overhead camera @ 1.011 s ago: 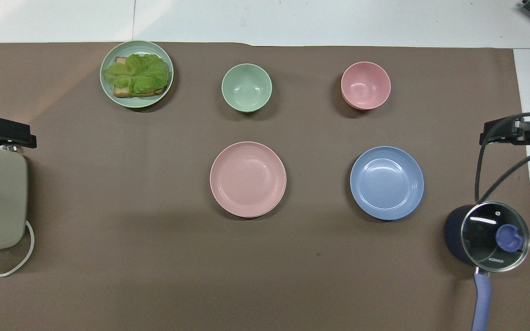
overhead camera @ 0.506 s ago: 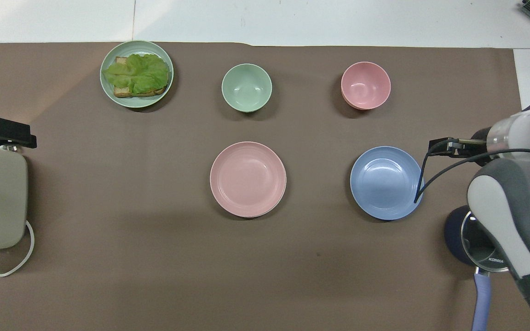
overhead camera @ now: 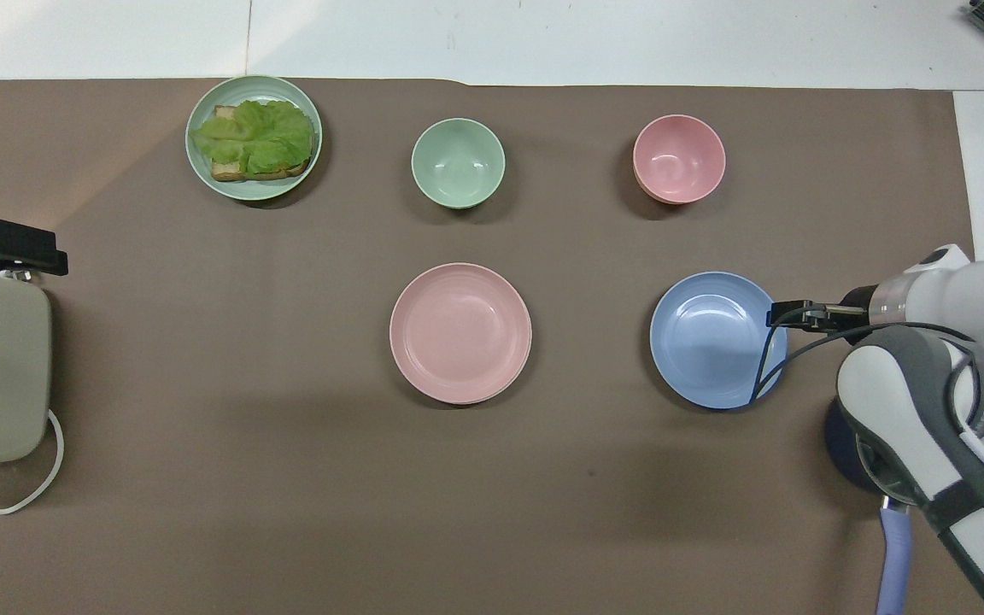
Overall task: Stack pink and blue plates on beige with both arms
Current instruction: 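Reach the right gripper to the rim of the blue plate and grasp it, then lift the blue plate with the right gripper and lower it onto the pink plate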
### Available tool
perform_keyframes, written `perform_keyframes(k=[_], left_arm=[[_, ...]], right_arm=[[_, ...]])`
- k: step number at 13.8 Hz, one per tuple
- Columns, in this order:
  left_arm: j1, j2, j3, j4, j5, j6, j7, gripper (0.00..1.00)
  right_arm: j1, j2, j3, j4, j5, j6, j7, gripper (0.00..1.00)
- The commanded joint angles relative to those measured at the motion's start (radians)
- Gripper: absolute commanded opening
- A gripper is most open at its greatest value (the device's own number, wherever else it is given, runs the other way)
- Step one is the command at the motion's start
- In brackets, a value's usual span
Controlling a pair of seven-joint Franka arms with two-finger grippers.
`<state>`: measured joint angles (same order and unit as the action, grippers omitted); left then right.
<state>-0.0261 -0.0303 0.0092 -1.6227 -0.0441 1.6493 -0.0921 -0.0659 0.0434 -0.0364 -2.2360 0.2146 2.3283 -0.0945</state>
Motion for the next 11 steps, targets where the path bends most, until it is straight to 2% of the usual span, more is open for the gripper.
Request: perform_keyframes(k=[1, 3, 6, 7, 8, 10, 11], left_arm=[[-0.017, -0.011, 0.014, 0.004, 0.016, -0.022, -0.002, 1.00], [-0.017, -0.011, 0.012, 0.004, 0.016, -0.022, -0.002, 1.00], [-0.017, -0.011, 0.012, 0.004, 0.016, -0.022, -0.002, 1.00], [-0.017, -0.011, 0.012, 0.004, 0.016, -0.020, -0.002, 1.00], [-0.017, -0.011, 0.012, 0.004, 0.016, -0.020, -0.002, 1.00], [-0.017, -0.011, 0.014, 0.004, 0.016, -0.022, -0.002, 1.00], [-0.017, -0.011, 0.014, 0.006, 0.016, -0.022, -0.002, 1.00]], right_arm=[[-0.026, 0.018, 0.007, -0.031, 0.092, 0.036, -0.077, 0.89], [-0.028, 0.032, 0.007, -0.057, 0.129, 0.058, -0.105, 0.78], [-0.041, 0.082, 0.007, -0.060, 0.247, 0.071, -0.207, 0.75], [-0.041, 0.088, 0.006, -0.060, 0.259, 0.071, -0.224, 0.69], [-0.045, 0.089, 0.007, -0.057, 0.261, 0.069, -0.228, 0.56], [-0.046, 0.089, 0.006, -0.056, 0.261, 0.063, -0.225, 0.09], [-0.046, 0.089, 0.006, -0.056, 0.261, 0.056, -0.225, 0.00]])
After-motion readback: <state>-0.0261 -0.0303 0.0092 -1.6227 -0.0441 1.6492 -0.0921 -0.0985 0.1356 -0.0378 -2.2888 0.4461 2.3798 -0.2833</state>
